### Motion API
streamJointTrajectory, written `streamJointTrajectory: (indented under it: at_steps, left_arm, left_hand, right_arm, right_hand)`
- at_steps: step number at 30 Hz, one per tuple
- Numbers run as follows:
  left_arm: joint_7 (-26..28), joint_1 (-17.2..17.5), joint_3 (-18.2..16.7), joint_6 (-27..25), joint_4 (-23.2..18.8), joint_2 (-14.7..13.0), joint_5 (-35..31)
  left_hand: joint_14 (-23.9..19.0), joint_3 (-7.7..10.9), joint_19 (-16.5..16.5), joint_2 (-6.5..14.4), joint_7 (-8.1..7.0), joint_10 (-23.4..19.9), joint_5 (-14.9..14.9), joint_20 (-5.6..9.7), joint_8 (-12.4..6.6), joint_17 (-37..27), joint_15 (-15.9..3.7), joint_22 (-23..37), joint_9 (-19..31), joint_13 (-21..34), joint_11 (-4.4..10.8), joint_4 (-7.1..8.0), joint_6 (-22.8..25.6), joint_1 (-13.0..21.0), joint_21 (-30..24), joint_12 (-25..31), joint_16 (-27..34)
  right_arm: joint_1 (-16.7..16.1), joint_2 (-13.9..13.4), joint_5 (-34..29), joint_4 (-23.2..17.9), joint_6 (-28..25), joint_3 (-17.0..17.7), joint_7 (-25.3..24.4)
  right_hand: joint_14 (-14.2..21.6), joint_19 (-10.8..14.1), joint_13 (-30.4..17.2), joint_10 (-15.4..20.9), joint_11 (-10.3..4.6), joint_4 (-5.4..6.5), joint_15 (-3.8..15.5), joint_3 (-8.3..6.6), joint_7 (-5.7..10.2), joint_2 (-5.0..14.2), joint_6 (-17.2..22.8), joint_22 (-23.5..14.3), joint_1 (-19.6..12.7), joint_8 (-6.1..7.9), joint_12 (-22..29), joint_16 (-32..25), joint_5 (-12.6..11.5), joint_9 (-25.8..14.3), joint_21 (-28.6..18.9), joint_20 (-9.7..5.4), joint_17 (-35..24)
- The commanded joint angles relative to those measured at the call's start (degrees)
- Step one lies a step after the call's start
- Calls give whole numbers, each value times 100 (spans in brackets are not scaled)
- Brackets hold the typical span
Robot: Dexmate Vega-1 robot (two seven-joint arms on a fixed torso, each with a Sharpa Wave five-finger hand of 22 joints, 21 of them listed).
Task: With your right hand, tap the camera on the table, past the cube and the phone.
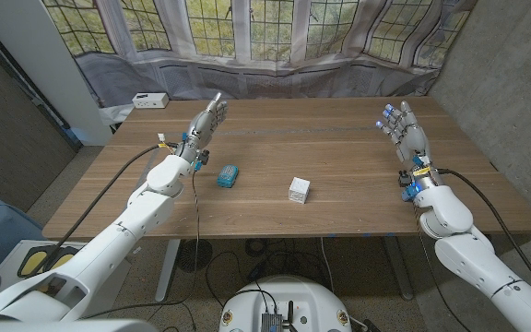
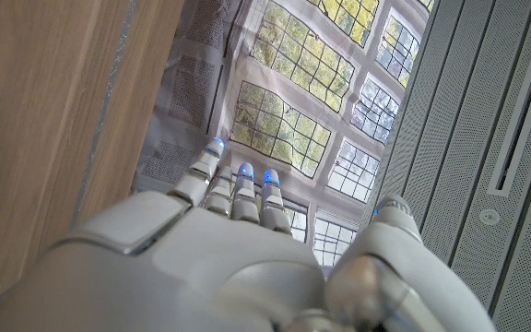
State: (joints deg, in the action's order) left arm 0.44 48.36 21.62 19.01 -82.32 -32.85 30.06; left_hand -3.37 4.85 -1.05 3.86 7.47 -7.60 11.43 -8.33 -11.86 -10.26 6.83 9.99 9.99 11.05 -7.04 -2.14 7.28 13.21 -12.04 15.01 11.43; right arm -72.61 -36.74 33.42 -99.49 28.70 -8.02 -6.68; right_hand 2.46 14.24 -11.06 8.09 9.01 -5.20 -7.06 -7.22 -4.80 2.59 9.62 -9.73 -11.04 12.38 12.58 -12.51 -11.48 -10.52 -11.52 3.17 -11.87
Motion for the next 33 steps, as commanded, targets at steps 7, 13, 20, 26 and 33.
streamJointTrajectory:
  at_steps: [7, 13, 20, 26, 33]
  left_arm:
    - [-121, -29, 57, -107, -31, -23, 61]
    - [-115, 1, 59, -138, -121, -76, 30]
    - [-102, 54, 49, -176, -201, -103, 52]
    - [-128, 34, 95, -230, -240, -109, 26]
    - [-84, 27, 108, -225, -285, -103, -30]
  left_hand:
    - [6, 7, 53, 5, 70, -41, -3, -15, 27, -10, -20, 26, 17, 22, 11, -39, 57, 58, 18, -39, -10]
    - [3, 7, 56, 6, 65, -52, -5, -15, 35, -10, -20, 26, 17, 23, 7, -44, 60, 62, 22, -44, -15]
    - [1, 7, 55, 8, 67, -48, -6, -20, 41, -11, -15, 27, 18, 23, 14, -48, 62, 64, 27, -53, -18]
    - [-6, 8, 55, 10, 63, -52, -7, -19, 44, -11, -10, 27, 18, 23, 14, -51, 68, 66, 30, -58, -19]
    - [-9, 7, 53, 10, 65, -57, -9, -17, 52, -11, -15, 27, 18, 23, 11, -55, 69, 68, 35, -66, -23]
  right_arm:
    - [-744, -11, -219, -550, 42, 382, -303]
    - [-962, 28, -265, -681, 64, 540, -368]
    - [-1235, 58, -298, -855, 51, 734, -408]
    - [-1397, 97, -342, -816, 194, 863, -298]
    - [-1686, 160, -323, -919, 265, 1088, -260]
  right_hand:
    - [25, 63, -12, 45, 21, -13, -19, 1, -17, 21, 72, -18, -9, -27, 10, -17, 16, -23, -6, -2, -20]
    - [30, 68, -12, 48, 24, -14, -22, 3, -16, 19, 79, -18, -9, -29, 6, -16, 17, -23, -5, 7, -20]
    - [44, 75, -12, 67, 20, -15, -19, 6, -17, 17, 85, -18, -6, -34, 7, -16, 17, -23, -4, 9, -20]
    - [52, 99, -13, 84, 22, -18, -22, 7, -23, 15, 105, -17, -6, -33, 7, -14, 17, -24, -9, -6, -19]
    - [57, 111, -14, 100, 17, -26, -21, 9, -19, 9, 113, -17, -13, -38, 5, -9, 17, -24, -8, -7, -18]
